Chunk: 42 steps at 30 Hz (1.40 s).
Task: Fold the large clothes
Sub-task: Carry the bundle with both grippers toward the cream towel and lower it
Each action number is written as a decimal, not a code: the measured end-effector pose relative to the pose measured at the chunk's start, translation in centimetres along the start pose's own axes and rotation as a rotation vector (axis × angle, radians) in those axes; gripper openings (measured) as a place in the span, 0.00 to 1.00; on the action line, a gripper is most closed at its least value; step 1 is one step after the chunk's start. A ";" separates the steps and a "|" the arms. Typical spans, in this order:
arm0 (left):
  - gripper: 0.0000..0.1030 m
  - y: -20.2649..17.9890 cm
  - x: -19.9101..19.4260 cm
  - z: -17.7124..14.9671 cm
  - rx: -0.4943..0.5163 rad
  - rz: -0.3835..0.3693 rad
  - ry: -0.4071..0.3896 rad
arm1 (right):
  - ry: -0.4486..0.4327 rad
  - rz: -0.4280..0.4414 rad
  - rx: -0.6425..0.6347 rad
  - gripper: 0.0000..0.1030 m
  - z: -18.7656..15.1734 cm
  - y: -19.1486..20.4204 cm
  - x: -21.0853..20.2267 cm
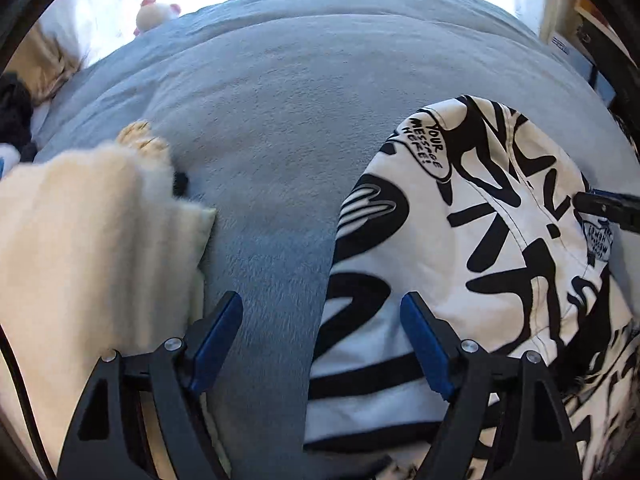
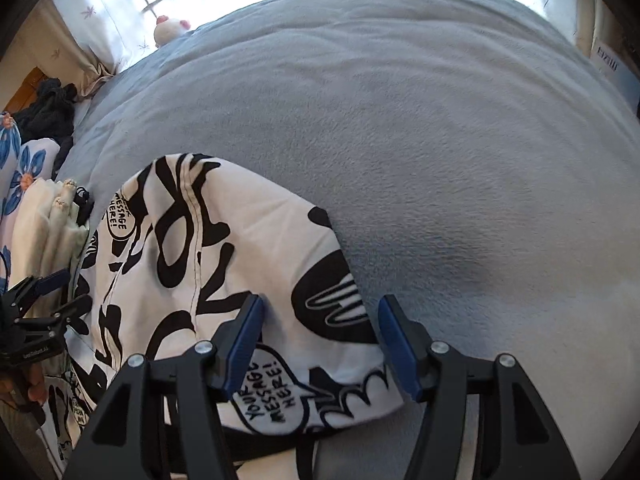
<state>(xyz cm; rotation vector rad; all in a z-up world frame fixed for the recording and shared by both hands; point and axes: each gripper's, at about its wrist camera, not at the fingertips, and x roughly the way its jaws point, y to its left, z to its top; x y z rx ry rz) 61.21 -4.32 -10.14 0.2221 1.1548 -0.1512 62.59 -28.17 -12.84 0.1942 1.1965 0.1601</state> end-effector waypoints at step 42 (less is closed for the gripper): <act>0.24 3.1 -19.2 -31.1 -0.135 -0.557 -0.238 | -0.274 0.129 -0.155 0.27 -32.0 2.6 -21.3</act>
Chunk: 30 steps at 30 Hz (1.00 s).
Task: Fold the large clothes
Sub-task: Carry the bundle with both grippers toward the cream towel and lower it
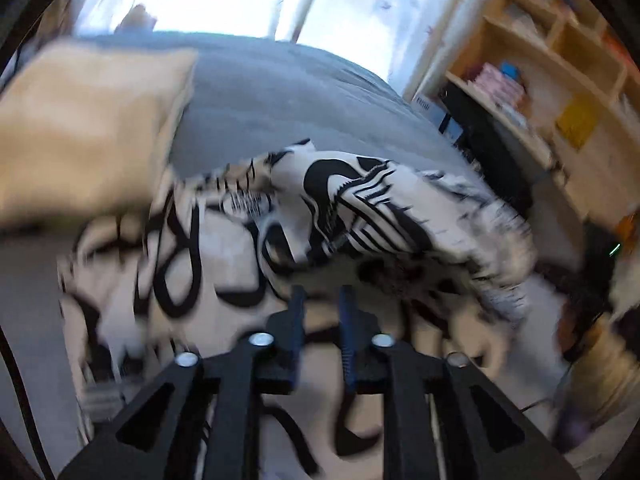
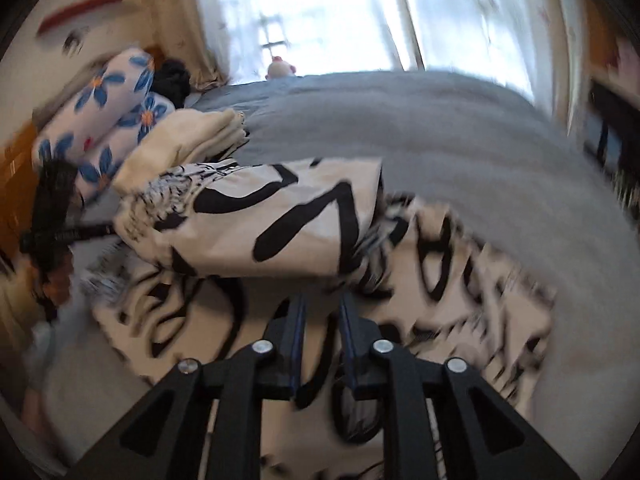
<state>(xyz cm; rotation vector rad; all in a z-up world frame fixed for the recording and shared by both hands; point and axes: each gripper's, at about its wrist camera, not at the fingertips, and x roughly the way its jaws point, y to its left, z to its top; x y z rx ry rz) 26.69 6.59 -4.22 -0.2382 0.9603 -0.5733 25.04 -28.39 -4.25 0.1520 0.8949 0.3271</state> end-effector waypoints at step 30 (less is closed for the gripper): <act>0.69 3.4 12.3 8.3 -0.391 -0.180 0.118 | 0.083 0.292 0.744 0.71 4.3 -7.4 11.7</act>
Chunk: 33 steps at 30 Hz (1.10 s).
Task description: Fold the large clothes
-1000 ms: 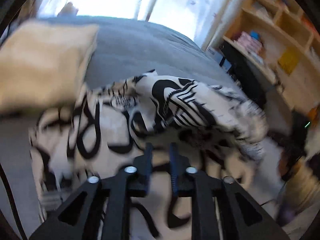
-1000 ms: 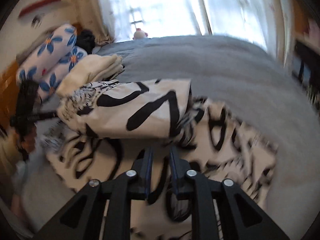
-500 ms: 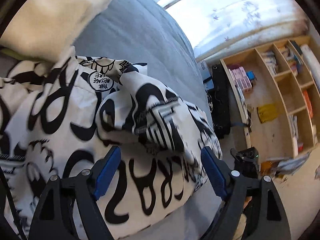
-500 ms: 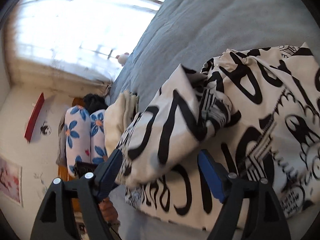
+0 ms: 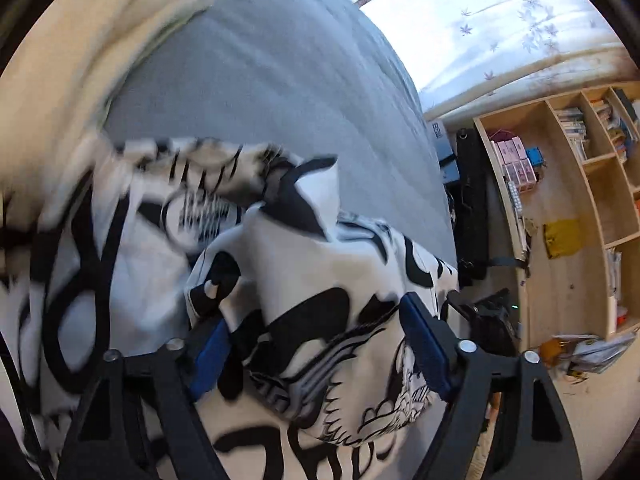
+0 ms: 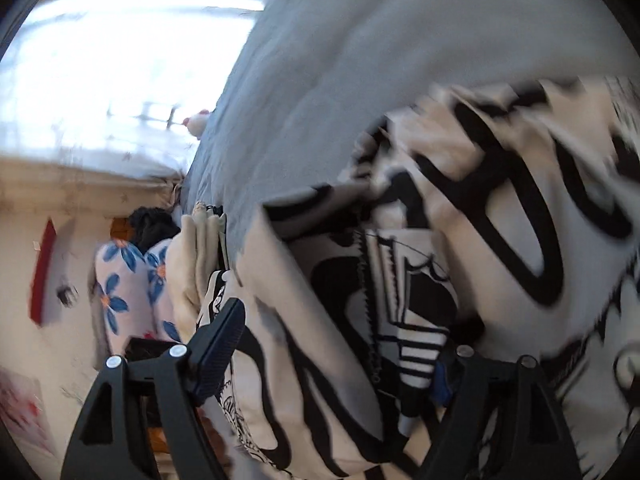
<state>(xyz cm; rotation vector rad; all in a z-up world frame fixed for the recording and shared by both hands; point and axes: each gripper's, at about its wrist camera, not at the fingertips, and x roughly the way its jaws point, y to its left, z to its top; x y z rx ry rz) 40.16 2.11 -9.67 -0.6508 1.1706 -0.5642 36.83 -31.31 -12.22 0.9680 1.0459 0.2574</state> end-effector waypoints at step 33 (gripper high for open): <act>0.03 -3.0 -2.8 -5.8 -0.144 0.037 0.045 | 0.153 0.196 -0.111 0.06 -10.3 4.1 -3.8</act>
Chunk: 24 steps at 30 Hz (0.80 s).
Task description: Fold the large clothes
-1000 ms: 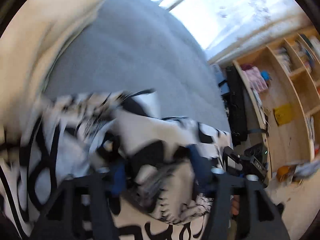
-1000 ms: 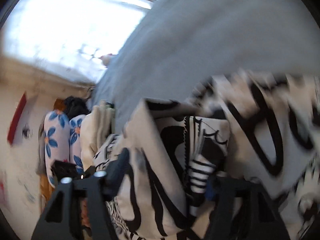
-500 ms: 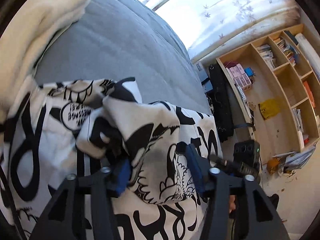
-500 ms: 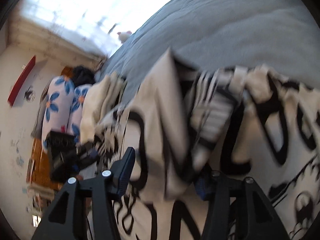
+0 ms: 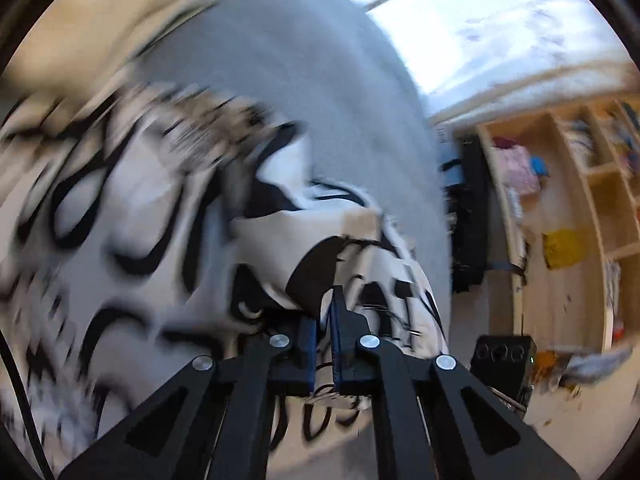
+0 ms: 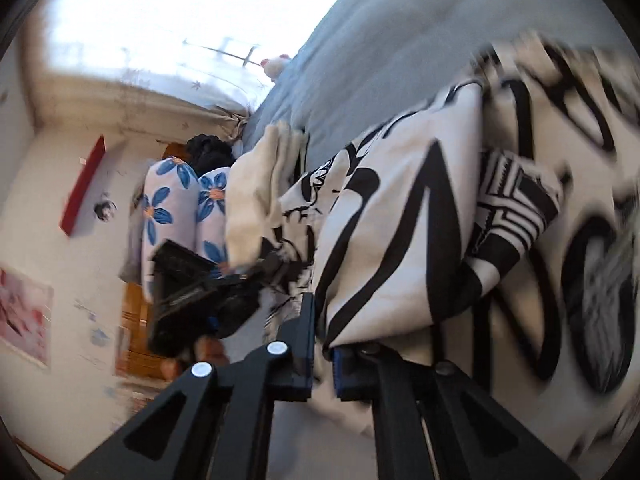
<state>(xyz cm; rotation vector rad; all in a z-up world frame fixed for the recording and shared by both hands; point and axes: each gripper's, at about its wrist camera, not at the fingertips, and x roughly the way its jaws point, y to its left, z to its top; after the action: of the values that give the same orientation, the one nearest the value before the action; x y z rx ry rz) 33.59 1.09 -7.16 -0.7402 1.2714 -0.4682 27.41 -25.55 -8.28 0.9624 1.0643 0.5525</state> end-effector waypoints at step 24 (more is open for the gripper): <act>0.65 2.3 3.0 -10.0 0.079 -0.052 -0.016 | -0.093 -0.154 -0.017 0.42 -6.2 -2.4 0.2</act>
<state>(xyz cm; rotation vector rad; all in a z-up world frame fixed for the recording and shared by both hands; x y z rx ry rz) 24.55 -1.80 -12.03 -0.7105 1.2143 -0.5504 21.71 -24.16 -11.46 0.8744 1.0383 0.3859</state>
